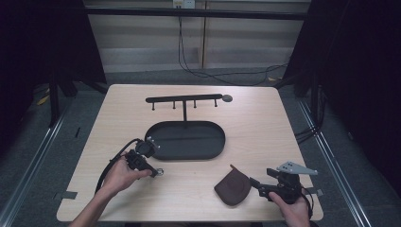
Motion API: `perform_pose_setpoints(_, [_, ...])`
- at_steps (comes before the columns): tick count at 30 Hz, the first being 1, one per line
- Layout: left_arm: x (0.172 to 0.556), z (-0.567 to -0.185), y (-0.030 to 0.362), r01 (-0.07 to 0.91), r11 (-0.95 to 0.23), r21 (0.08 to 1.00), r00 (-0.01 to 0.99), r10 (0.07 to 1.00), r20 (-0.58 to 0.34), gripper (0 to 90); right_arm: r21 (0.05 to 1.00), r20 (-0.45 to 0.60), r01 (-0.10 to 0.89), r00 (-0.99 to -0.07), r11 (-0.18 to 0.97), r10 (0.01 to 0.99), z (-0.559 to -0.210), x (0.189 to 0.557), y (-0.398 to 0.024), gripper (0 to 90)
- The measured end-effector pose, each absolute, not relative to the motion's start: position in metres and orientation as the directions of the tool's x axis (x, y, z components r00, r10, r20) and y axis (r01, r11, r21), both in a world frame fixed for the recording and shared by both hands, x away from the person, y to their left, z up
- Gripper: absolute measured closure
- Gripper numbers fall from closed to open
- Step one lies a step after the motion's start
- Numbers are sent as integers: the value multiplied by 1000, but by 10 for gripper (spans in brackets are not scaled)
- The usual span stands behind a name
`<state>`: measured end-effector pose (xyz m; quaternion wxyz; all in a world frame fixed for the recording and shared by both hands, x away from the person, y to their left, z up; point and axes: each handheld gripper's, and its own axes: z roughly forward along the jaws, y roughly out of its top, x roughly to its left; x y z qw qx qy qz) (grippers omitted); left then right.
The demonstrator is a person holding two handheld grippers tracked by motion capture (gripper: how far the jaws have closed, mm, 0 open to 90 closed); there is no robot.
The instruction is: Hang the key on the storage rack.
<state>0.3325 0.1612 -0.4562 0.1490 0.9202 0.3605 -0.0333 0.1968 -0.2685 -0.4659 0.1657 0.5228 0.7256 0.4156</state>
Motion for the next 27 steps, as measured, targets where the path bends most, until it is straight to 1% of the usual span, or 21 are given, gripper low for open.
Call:
perform_pose_setpoints(6, [331, -455, 161, 660, -705, 259, 750, 637, -179, 779, 776, 195, 622, -398, 107, 897, -466, 197, -269, 195])
perform_pose_setpoints(13, [333, -450, 168, 666, -699, 260, 745, 642, -182, 850, 775, 195, 622, -398, 108, 896, -466, 197, -268, 195])
perform_pose_setpoints(18, [336, -449, 174, 680, -683, 268, 732, 656, -186, 872, 773, 197, 626, -395, 106, 898, -466, 197, -269, 194])
perform_pose_setpoints(27, [340, -451, 171, 672, -701, 240, 740, 653, -162, 878, 770, 195, 628, -394, 109, 898, -467, 198, -269, 194])
